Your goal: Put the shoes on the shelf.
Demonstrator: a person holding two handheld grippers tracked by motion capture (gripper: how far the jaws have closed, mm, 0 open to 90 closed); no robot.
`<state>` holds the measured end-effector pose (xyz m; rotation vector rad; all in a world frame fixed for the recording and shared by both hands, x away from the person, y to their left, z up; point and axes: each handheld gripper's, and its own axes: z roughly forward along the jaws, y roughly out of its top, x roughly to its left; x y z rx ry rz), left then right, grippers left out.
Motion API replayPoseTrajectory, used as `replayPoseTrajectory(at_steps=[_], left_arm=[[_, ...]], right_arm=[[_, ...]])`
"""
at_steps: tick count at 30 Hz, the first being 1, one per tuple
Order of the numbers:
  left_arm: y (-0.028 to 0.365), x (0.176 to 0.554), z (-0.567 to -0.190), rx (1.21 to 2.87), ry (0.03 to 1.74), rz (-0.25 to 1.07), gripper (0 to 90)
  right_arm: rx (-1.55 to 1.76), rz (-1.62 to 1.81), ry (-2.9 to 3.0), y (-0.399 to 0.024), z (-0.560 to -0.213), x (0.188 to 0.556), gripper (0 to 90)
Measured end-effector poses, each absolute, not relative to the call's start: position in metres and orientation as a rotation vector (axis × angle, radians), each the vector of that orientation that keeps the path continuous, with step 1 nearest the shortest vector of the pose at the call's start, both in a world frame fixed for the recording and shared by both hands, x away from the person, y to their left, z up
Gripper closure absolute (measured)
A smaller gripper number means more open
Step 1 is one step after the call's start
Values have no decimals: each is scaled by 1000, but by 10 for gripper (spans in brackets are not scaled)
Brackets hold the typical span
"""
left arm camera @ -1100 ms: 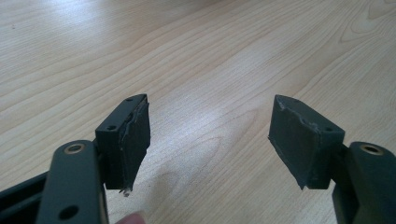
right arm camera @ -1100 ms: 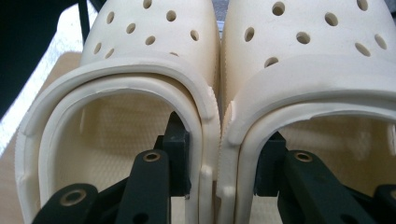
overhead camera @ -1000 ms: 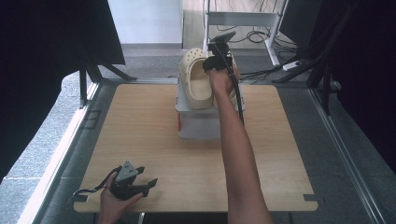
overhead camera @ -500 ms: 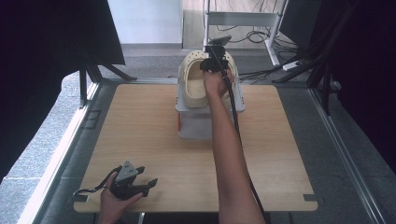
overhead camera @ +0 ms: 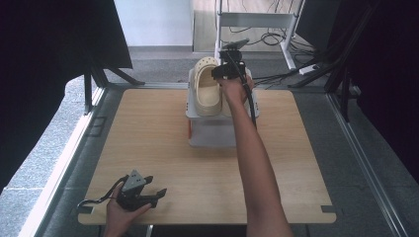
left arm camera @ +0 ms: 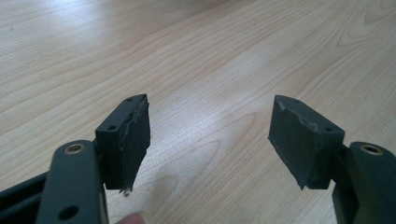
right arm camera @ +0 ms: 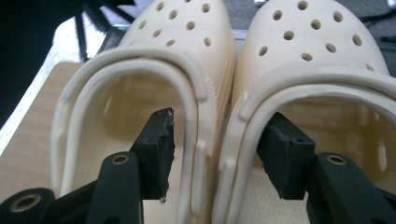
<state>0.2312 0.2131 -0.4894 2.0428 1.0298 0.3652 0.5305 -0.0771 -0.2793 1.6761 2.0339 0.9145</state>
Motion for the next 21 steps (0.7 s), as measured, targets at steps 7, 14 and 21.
replayPoseTrajectory(at_steps=[7, 14, 21], left_arm=[[211, 232, -491, 2045, 1040, 361, 297], [211, 232, -491, 2049, 1043, 372, 297], [211, 231, -491, 2048, 1040, 372, 297]], right_arm=[[1509, 985, 2166, -97, -271, 512, 454], [1349, 1107, 2267, -114, -270, 497, 479], [1171, 1261, 2365, -125, -277, 469, 508]])
